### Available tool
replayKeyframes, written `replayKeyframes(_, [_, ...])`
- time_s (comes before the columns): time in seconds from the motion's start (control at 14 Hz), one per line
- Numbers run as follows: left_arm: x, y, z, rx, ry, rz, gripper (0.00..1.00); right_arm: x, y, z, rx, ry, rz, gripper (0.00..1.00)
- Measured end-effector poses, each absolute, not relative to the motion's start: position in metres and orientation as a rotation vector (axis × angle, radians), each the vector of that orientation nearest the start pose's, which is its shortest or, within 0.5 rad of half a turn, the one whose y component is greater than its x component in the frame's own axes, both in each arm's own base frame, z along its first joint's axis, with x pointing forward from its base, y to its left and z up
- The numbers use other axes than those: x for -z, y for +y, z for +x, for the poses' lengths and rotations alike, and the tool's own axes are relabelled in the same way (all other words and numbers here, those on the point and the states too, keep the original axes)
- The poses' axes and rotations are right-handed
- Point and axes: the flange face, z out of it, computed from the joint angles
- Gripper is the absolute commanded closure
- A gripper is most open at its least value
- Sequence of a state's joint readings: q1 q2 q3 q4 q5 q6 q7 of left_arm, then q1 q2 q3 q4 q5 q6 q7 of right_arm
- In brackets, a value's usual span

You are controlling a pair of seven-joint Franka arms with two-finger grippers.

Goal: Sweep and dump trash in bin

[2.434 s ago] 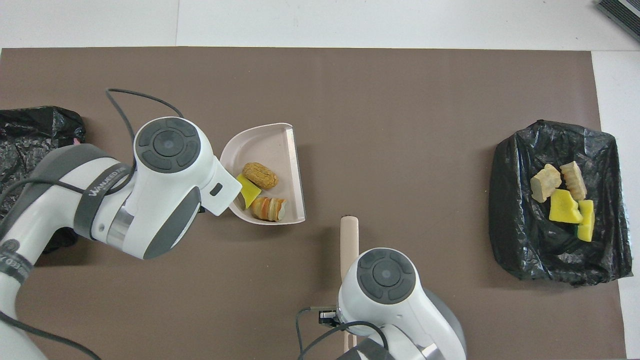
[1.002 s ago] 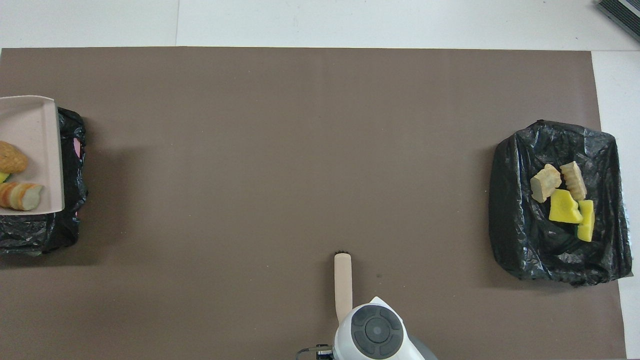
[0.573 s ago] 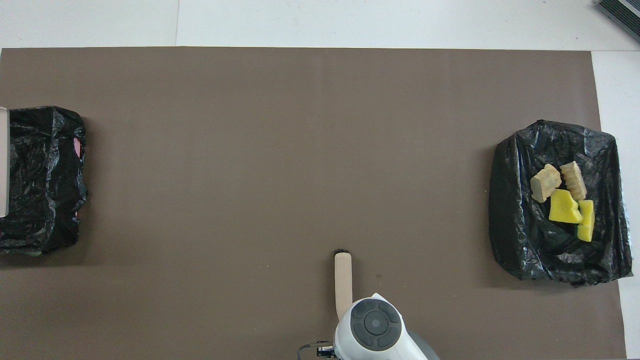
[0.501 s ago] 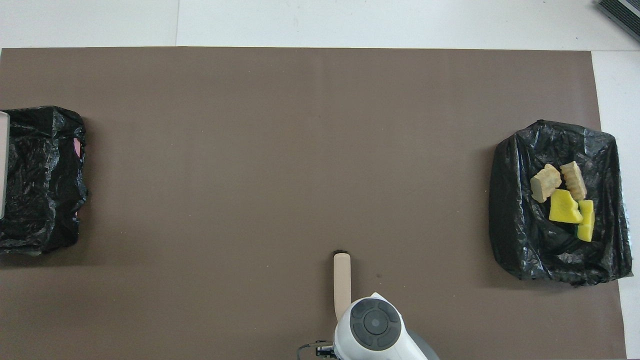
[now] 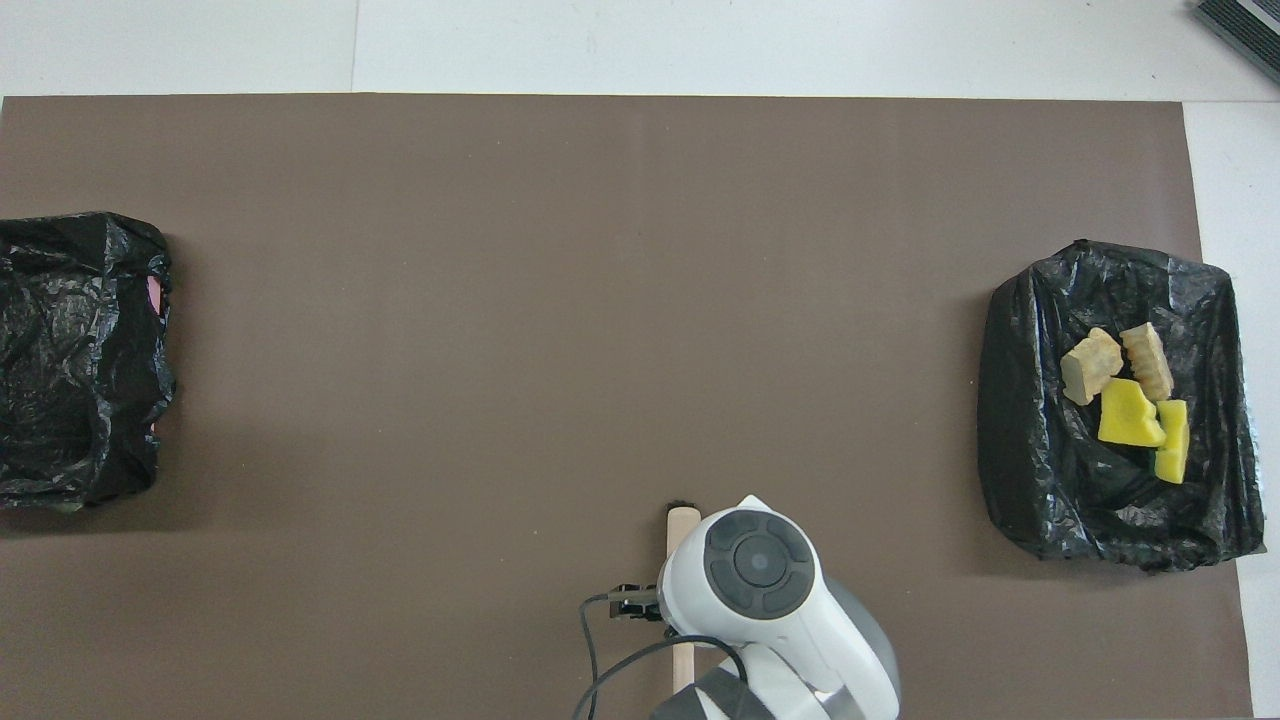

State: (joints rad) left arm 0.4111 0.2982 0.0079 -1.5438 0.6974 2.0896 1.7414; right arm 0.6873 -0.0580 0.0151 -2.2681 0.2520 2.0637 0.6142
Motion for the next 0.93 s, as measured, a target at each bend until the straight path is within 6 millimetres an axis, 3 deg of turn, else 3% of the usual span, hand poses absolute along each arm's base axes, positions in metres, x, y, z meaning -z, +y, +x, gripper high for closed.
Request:
replayKeyframes(0.21, [-0.506,0.292,0.602,-0.708,1.751,-1.764,1.00,-0.399,0.288,0.420,-0.225,0.126,-3.074,0.00])
replayKeyframes(0.57, [-0.518,0.269,0.600,-0.839,1.655,-1.689,1.00,-0.461,0.207,0.491,-0.070,0.189,-3.101,0.00])
replayKeyframes(0.79, [-0.525,0.265,0.600,-0.920,1.612,-1.627,1.00,-0.505,0.143,0.520,-0.052,0.163,-3.118,0.00])
replayKeyframes(0.93, [-0.529,0.255,0.600,-0.988,1.562,-1.598,1.00,-0.537,0.113,0.529,-0.032,0.205,-3.122,0.00])
